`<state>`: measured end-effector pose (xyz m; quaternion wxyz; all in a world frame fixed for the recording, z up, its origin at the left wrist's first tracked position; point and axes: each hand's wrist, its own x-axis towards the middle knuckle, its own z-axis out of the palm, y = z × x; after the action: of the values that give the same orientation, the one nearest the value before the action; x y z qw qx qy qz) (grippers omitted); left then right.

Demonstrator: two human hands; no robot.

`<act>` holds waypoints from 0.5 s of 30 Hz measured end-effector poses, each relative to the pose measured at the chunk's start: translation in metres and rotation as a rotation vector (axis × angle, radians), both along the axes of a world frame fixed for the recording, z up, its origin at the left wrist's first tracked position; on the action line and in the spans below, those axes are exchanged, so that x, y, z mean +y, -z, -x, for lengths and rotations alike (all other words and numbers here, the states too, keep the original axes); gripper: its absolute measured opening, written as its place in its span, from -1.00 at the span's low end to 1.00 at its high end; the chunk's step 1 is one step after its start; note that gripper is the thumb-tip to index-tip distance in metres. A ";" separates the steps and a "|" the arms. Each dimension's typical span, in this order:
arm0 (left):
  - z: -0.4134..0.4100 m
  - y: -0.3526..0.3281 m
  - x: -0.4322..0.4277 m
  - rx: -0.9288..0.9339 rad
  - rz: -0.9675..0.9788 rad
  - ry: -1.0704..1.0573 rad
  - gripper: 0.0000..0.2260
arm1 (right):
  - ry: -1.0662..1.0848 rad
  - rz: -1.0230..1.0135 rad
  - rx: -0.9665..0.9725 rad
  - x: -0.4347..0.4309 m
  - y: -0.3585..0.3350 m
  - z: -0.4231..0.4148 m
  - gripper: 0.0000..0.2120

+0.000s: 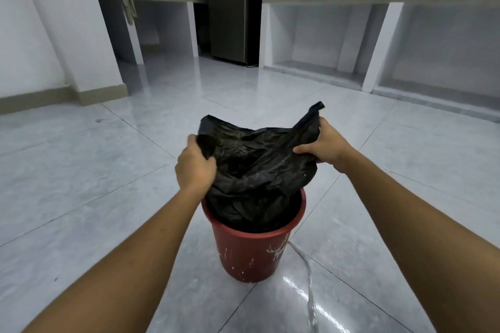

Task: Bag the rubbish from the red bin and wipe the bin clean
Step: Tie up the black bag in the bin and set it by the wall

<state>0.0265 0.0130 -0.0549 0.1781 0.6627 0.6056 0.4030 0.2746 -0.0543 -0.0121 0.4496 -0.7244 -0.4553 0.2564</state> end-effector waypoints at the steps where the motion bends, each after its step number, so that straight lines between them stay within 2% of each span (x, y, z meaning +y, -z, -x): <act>1: -0.006 -0.002 -0.002 0.024 -0.012 0.037 -0.65 | 0.021 -0.025 -0.016 0.004 0.000 0.005 -0.45; 4: -0.025 -0.004 -0.008 -0.121 0.131 0.218 -0.65 | 0.059 -0.033 0.048 0.018 0.002 0.023 -0.66; 7: -0.038 -0.003 -0.013 -0.229 0.259 0.449 -0.61 | -0.010 0.042 0.324 0.027 0.004 0.042 -0.79; 9: -0.045 -0.003 -0.017 -0.265 0.303 0.551 -0.45 | -0.057 0.111 0.443 0.031 0.002 0.053 -0.86; 11: -0.050 -0.001 -0.018 -0.198 0.262 0.559 -0.36 | -0.111 0.152 0.576 0.034 0.000 0.057 -0.80; 13: -0.050 0.004 -0.013 -0.066 0.162 0.539 -0.48 | -0.140 0.204 0.664 0.033 -0.003 0.053 -0.82; 15: -0.046 0.008 -0.008 -0.035 0.130 0.560 -0.61 | -0.064 0.234 0.513 0.032 -0.002 0.041 -0.84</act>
<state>0.0720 0.0051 -0.0626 0.3347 0.7843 0.4206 0.3098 0.2337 -0.0225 -0.0104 0.4553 -0.6680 -0.3166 0.4963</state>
